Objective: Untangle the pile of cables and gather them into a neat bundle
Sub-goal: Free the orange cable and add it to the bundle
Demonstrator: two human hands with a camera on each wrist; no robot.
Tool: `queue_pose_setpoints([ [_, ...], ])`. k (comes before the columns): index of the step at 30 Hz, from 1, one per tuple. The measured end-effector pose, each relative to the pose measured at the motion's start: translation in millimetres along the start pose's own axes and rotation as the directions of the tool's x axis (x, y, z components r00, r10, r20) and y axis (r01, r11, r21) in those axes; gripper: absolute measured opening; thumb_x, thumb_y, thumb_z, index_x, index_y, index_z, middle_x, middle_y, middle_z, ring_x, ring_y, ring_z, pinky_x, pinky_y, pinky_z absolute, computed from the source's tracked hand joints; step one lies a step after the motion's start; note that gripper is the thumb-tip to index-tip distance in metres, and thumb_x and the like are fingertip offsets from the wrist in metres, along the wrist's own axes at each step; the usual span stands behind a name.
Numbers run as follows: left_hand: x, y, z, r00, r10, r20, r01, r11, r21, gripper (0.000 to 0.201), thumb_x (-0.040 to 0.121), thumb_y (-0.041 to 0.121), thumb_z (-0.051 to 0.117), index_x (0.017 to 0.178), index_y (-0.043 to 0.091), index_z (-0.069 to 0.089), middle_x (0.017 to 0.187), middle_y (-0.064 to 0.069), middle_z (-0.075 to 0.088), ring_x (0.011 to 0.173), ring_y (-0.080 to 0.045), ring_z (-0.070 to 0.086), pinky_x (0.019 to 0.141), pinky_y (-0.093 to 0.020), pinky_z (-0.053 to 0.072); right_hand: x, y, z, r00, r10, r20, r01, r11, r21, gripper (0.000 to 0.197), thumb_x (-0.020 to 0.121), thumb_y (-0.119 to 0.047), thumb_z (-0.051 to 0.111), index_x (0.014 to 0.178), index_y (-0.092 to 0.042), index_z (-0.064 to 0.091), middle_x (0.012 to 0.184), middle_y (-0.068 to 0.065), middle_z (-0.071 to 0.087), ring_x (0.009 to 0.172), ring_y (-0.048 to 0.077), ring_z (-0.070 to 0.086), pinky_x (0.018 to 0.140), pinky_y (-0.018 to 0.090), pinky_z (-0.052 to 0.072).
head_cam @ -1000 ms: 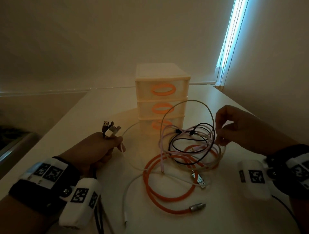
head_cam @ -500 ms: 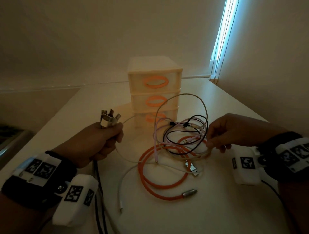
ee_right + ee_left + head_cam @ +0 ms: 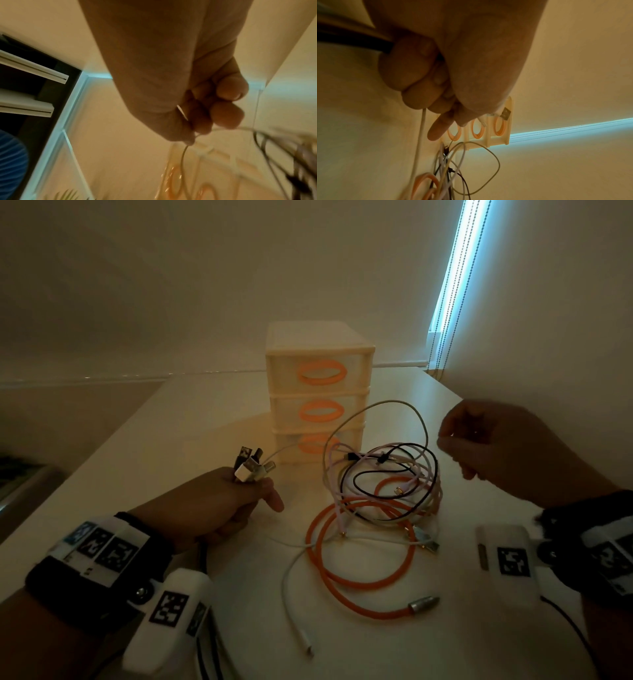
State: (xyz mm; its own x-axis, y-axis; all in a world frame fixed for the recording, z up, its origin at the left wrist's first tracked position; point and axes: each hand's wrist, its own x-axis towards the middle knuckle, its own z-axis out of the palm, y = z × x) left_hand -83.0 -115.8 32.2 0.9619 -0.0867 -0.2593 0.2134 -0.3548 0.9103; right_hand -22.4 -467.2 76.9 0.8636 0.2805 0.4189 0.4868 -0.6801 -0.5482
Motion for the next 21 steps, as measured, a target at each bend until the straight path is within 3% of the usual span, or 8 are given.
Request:
queue_pose_setpoints([
  [2,-1.3,3.2,0.5,1.000,0.021,0.019,-0.020,0.999,-0.040,0.038,0.103,0.032,0.048,0.100,0.003,0.072,0.062,-0.003,0.023,0.049,-0.013,0.017,0.043,-0.022,0.013,-9.8,-23.0,4.6,0.983,-0.031,0.182,0.018,0.997,0.074,0.004,0.090,-0.023,0.070,0.087,-0.023,0.068,0.063,-0.003,0.071,0.050,0.009,0.065,0.049,0.021,0.050],
  [4,-1.0,7.4,3.2,0.998,0.038,0.041,-0.035,0.997,-0.069,0.037,0.099,0.033,0.052,0.098,0.004,0.074,0.061,-0.002,0.023,0.049,-0.013,0.017,0.042,-0.021,0.014,-14.6,-32.7,19.2,0.913,-0.027,0.406,0.058,0.996,-0.064,0.006,0.090,-0.032,0.070,0.088,-0.026,0.072,0.067,-0.015,0.070,0.057,0.000,0.066,0.052,0.012,0.048],
  [6,0.6,11.2,8.0,0.998,0.032,0.050,-0.031,0.999,-0.017,0.033,0.100,0.032,0.054,0.096,0.007,0.075,0.058,-0.001,0.025,0.047,-0.013,0.019,0.042,-0.022,0.016,-12.9,-32.2,36.0,0.851,-0.004,0.525,0.170,0.948,-0.268,0.012,0.090,-0.040,0.070,0.094,-0.030,0.074,0.071,-0.019,0.062,0.071,-0.005,0.062,0.057,0.008,0.044],
  [11,9.7,14.1,22.1,0.999,-0.011,0.032,0.004,0.975,0.222,0.022,0.098,0.036,0.063,0.094,0.019,0.078,0.049,0.002,0.034,0.041,-0.014,0.028,0.042,-0.025,0.027,3.8,-25.5,55.8,0.841,0.044,0.539,0.210,0.892,-0.401,0.022,0.081,-0.041,0.076,0.098,-0.031,0.066,0.088,-0.017,0.055,0.074,-0.001,0.053,0.060,0.013,0.040],
  [14,15.9,18.1,31.0,1.000,0.013,0.011,-0.016,0.960,0.280,0.022,0.097,0.033,0.066,0.100,0.013,0.075,0.043,0.007,0.042,0.035,-0.009,0.035,0.041,-0.022,0.031,11.7,-30.0,59.5,0.829,0.079,0.553,0.143,0.927,-0.347,0.028,0.087,-0.041,0.072,0.108,-0.028,0.060,0.092,-0.010,0.060,0.069,0.002,0.057,0.054,0.014,0.044],
  [17,22.9,22.1,38.2,0.999,0.031,0.005,-0.031,0.919,0.393,0.029,0.094,0.037,0.070,0.099,0.009,0.073,0.054,0.006,0.055,0.040,-0.005,0.043,0.045,-0.020,0.035,25.2,-32.3,59.7,0.764,0.092,0.639,0.007,0.989,-0.150,0.027,0.091,-0.024,0.072,0.116,-0.025,0.063,0.095,0.000,0.073,0.073,0.010,0.072,0.067,0.023,0.059],
  [19,27.1,22.2,40.3,0.999,0.028,-0.023,-0.015,0.890,0.457,0.033,0.091,0.039,0.072,0.094,0.006,0.073,0.067,-0.001,0.058,0.048,-0.008,0.047,0.047,-0.020,0.037,35.9,-33.3,56.7,0.693,0.109,0.713,-0.093,0.994,-0.061,0.029,0.091,-0.013,0.070,0.117,-0.024,0.065,0.090,0.003,0.077,0.077,0.012,0.075,0.065,0.022,0.057],
  [21,28.8,20.8,41.4,0.998,0.024,-0.065,0.009,0.883,0.469,0.034,0.092,0.037,0.071,0.084,0.004,0.069,0.066,-0.002,0.055,0.048,-0.008,0.045,0.046,-0.019,0.035,44.4,-32.8,55.8,0.685,0.105,0.721,-0.098,0.994,-0.052,0.025,0.091,-0.016,0.071,0.114,-0.025,0.069,0.089,0.000,0.079,0.079,0.013,0.075,0.067,0.022,0.055],
])
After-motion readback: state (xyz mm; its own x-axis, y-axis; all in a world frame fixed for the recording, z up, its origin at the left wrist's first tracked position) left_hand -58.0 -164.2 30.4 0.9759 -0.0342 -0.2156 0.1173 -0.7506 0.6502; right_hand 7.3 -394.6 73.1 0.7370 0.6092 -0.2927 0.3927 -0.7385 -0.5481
